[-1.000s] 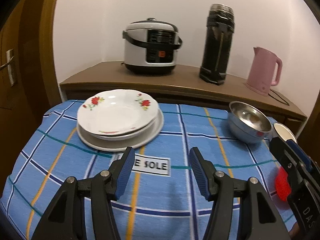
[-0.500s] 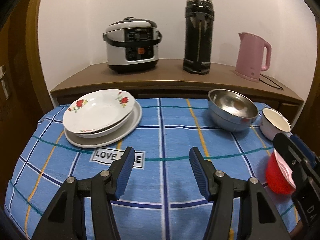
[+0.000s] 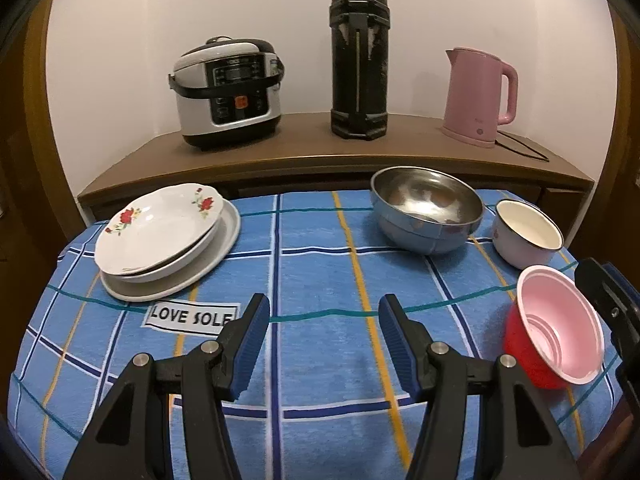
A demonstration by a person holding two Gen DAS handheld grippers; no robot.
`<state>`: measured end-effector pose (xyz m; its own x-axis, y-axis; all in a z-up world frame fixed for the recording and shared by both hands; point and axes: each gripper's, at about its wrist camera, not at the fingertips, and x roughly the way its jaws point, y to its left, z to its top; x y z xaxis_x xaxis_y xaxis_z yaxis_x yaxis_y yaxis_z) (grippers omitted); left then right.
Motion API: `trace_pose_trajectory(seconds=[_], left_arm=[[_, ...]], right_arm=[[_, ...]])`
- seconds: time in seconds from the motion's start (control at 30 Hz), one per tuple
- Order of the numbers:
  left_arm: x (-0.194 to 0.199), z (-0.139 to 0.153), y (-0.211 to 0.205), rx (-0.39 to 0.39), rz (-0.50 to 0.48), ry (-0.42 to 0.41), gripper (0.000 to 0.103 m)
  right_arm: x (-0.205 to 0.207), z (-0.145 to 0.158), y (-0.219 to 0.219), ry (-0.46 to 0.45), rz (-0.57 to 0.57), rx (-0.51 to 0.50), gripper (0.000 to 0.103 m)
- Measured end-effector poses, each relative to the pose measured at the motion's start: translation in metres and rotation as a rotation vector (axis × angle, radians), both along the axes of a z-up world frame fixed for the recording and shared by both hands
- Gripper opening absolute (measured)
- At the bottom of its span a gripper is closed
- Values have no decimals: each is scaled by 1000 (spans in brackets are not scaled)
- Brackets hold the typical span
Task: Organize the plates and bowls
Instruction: 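Close the right gripper on the rim of the pink plastic bowl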
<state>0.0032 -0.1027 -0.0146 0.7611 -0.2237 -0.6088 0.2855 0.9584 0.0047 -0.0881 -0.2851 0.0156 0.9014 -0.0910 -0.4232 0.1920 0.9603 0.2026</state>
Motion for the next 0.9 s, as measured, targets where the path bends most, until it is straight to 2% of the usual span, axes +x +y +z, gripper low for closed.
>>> trace_pose_trajectory(seconds=[0.13,0.33,0.53,0.8,0.9], left_arm=[[0,-2,-7,9,-19,9,59],[1,-3,-14,4,-42,14,59],[-1,-3,-23,2,-78,16,59],[-9,3,-45,-28,-169,33,59],[-13,7,-51,-54,-213,46,59]], right_arm=[[-2,-1,-9,6,-15,-2,51],[-4,-5,-25,32,-40,11,42],[-10,-11,-45,56,-86,11,42],[-18,-19,-69,91,-125,40,42],[-19,-19,-74,98,-118,60,36]])
